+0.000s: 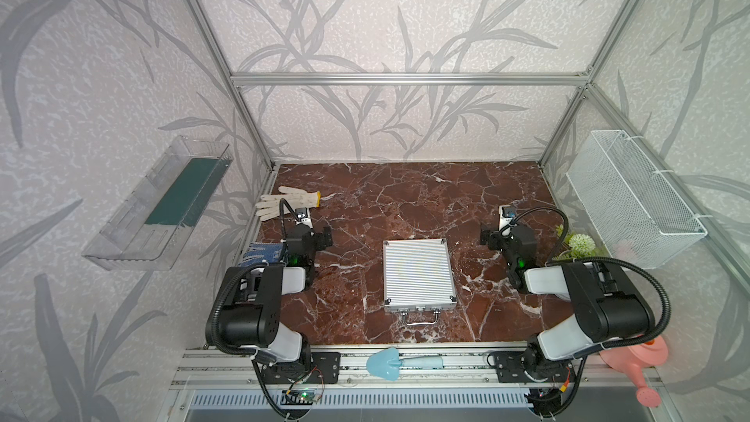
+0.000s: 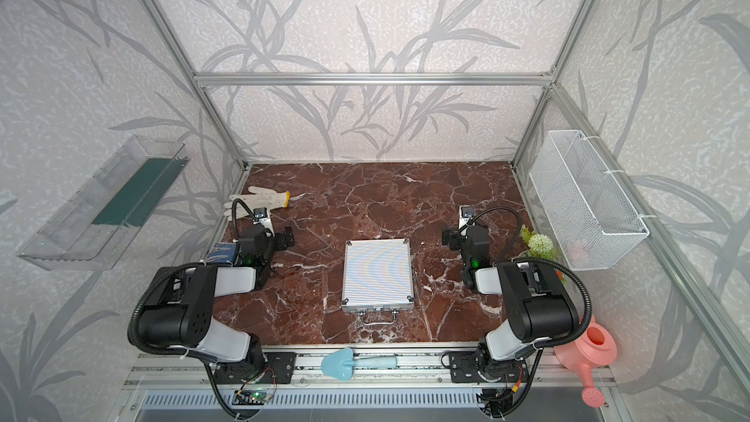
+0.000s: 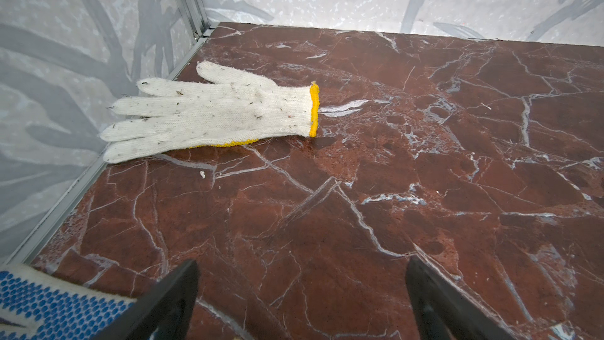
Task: Open the poker set cases
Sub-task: Move the poker set case to the center of the board.
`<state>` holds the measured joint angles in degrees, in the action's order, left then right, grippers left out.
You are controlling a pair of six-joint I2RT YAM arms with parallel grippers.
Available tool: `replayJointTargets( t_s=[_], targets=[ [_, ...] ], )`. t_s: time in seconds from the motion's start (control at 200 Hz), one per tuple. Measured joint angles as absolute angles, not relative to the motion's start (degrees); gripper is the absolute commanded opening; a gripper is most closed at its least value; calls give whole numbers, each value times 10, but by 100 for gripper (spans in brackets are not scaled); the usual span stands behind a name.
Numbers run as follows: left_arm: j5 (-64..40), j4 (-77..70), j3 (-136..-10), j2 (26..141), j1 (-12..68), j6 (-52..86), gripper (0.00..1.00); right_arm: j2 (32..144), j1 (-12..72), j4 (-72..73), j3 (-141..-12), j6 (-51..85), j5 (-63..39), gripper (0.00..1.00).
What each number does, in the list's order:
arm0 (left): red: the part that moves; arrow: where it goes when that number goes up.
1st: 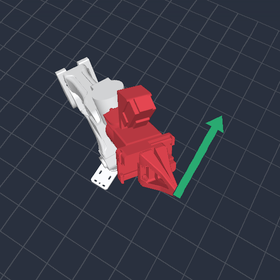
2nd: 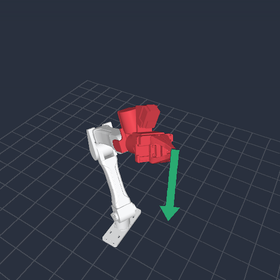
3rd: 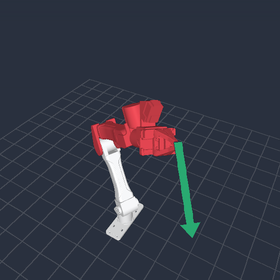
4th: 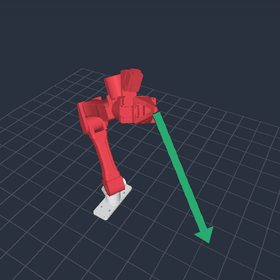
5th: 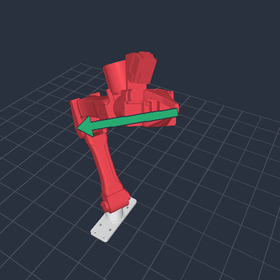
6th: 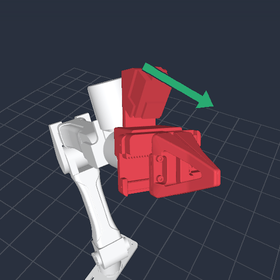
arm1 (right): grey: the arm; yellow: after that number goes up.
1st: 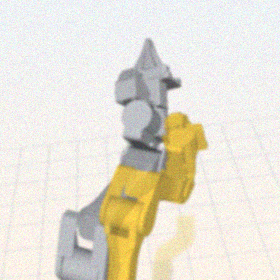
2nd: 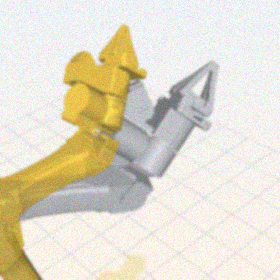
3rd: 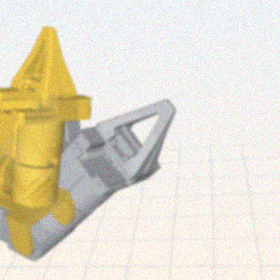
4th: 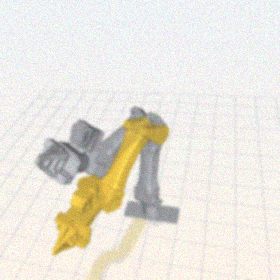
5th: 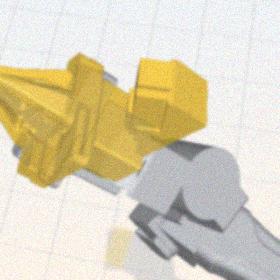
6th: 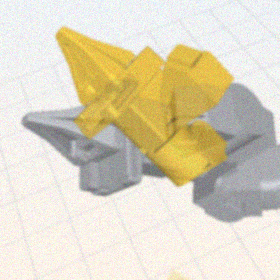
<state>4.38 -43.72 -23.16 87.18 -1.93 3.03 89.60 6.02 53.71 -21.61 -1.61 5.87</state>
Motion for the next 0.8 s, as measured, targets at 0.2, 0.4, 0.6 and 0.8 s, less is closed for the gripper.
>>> replayJointTargets(
  t_s=[0.2,0.4,0.6,0.8],
  targets=[
    [44,-437,-232,872,-19,30,99,896,60,537,-216,-16,59,99],
    [44,-437,-232,872,-19,30,99,896,55,537,-216,-16,45,99],
    [43,-437,-232,872,-19,31,86,896,50,537,-216,-15,37,89],
    [44,-360,-264,851,-19,31,72,876,49,489,-223,-12,34,83]
  ],
)
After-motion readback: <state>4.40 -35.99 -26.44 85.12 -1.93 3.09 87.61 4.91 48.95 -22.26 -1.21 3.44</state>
